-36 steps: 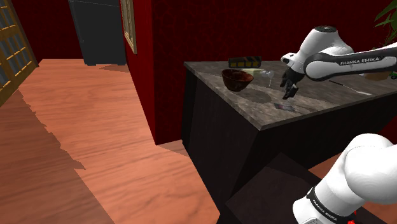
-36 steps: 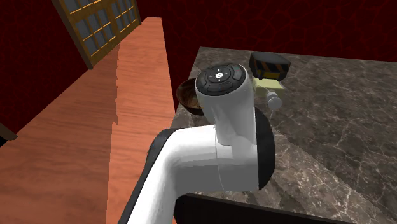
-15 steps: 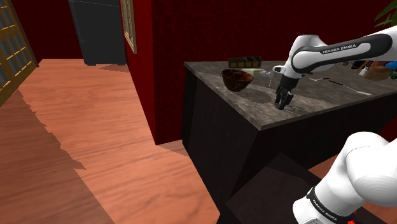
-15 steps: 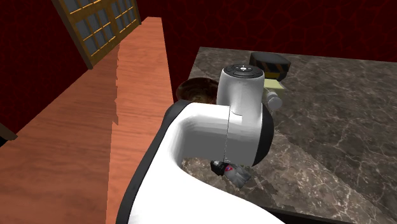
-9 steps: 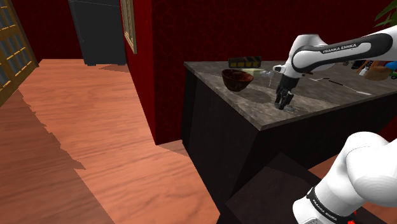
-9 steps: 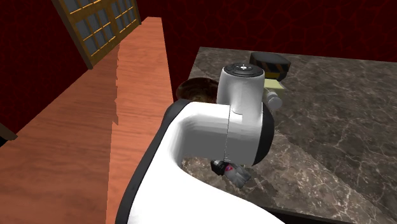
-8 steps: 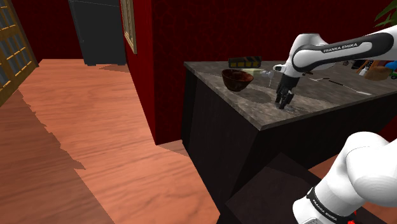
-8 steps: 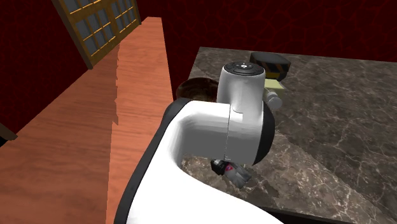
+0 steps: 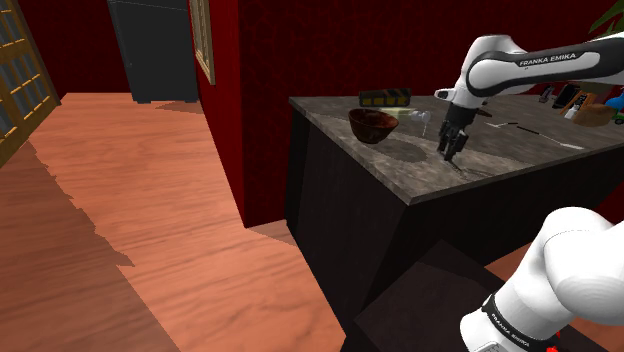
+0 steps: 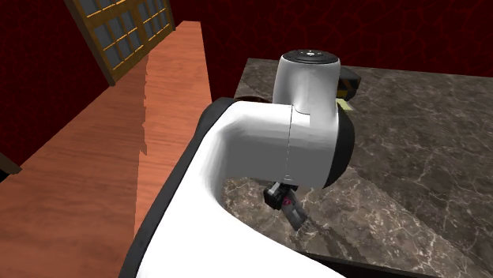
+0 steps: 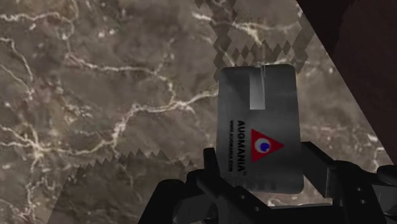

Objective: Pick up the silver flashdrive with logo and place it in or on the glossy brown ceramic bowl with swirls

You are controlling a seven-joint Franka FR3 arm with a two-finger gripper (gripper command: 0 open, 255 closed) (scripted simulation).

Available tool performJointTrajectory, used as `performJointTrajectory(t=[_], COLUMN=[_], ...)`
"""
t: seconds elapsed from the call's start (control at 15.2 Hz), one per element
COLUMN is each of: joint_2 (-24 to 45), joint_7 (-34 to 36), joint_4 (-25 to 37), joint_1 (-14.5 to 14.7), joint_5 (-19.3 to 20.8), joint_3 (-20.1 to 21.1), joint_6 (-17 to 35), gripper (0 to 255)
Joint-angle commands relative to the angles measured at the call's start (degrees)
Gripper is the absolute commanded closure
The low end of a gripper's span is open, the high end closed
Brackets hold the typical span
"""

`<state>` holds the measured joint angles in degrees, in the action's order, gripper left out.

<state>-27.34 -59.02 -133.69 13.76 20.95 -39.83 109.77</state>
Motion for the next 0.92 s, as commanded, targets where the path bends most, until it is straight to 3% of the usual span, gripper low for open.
performJointTrajectory(t=[0.0, 0.4, 0.46, 0.53, 0.73, 0.86], joint_2=[-0.47, -1.21, -1.11, -1.11, 5.19, 6.81], joint_7=[0.14, -0.09, -0.02, -0.02, 7.88, 9.34], joint_4=[1.23, 5.18, 4.25, 4.25, 3.93, 3.35], joint_1=[0.04, 0.17, 0.12, 0.12, 0.37, 0.42], joint_5=[-0.22, -0.83, -0.67, -0.67, -4.33, -5.22], joint_3=[0.69, 2.02, 1.74, 1.74, 0.15, -0.4], joint_6=[-1.77, -6.47, -5.41, -5.41, -0.29, 1.57], gripper=[255, 255, 255, 0, 0, 0])
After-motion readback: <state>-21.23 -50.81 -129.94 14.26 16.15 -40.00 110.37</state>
